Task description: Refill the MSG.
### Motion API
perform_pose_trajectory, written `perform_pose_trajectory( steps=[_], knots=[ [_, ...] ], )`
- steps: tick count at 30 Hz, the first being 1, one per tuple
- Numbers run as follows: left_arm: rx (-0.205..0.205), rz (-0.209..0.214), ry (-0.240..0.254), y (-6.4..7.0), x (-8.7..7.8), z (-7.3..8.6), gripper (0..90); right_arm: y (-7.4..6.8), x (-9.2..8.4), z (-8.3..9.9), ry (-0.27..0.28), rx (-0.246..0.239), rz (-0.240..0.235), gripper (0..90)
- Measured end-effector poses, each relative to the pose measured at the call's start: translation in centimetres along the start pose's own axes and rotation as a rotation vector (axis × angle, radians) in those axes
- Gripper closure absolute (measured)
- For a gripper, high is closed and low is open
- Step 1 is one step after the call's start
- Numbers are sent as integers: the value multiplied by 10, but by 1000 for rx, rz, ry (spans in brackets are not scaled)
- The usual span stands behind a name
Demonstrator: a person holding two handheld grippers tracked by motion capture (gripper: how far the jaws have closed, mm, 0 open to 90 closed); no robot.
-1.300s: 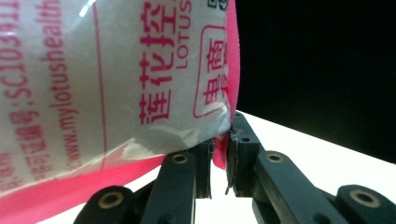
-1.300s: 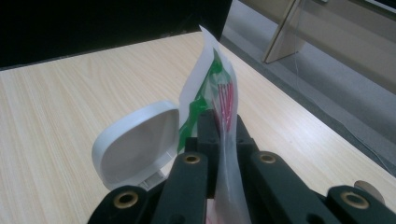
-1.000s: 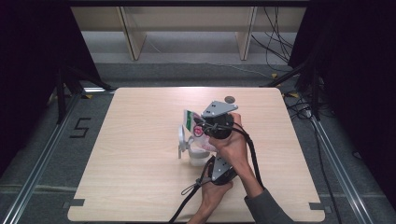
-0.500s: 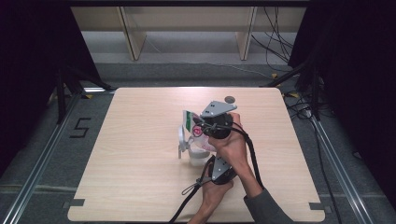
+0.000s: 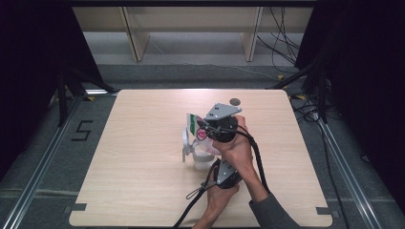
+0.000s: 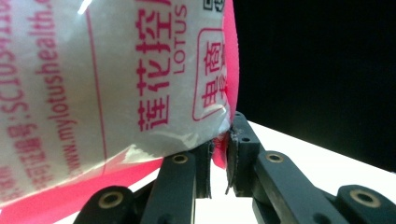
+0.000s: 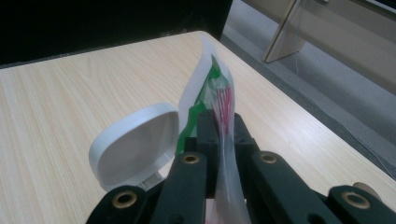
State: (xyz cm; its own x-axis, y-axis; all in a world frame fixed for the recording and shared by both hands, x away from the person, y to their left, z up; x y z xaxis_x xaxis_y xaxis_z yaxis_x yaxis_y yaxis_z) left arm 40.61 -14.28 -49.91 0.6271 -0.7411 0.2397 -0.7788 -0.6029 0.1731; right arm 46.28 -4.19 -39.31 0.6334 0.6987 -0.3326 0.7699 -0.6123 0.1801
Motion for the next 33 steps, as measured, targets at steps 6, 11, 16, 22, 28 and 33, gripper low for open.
perform_pose_trajectory(
  steps=[6, 11, 16, 22, 28, 33],
  knots=[
    [1, -38, 10, -2, 0, -1, 809, 0, -1, -1, 1, -2, 4, 875],
    [-4, -39, 14, -2, 0, -1, 809, -1, -1, 0, -3, 2, -1, 875],
    [0, -37, 12, -2, 0, -1, 809, -1, -1, -1, 0, -3, 1, 875],
    [-1, -37, 12, -2, 0, -1, 808, -1, -1, -1, -1, -4, 1, 875],
    [-2, -43, 23, -1, 1, -2, 808, -1, -1, -1, -1, -4, 1, 875],
    [-12, -6, 23, 2, 2, -2, 809, -1, -1, -1, 1, -1, -2, 874]
  ],
)
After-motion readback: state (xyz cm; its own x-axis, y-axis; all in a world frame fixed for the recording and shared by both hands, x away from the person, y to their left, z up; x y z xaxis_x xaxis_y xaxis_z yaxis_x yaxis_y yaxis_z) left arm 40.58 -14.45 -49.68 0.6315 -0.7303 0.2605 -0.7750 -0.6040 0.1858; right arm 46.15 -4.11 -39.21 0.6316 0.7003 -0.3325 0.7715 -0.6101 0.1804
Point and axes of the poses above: each handheld gripper's, and its own axes: x roughly forward along the jaws, z roughly out of its underside, y roughly to its right, the point moved 9 cm from there along x, roughly forward along the jaws, and after that the axes turned 12 degrees about y, right-handed, at the moved point
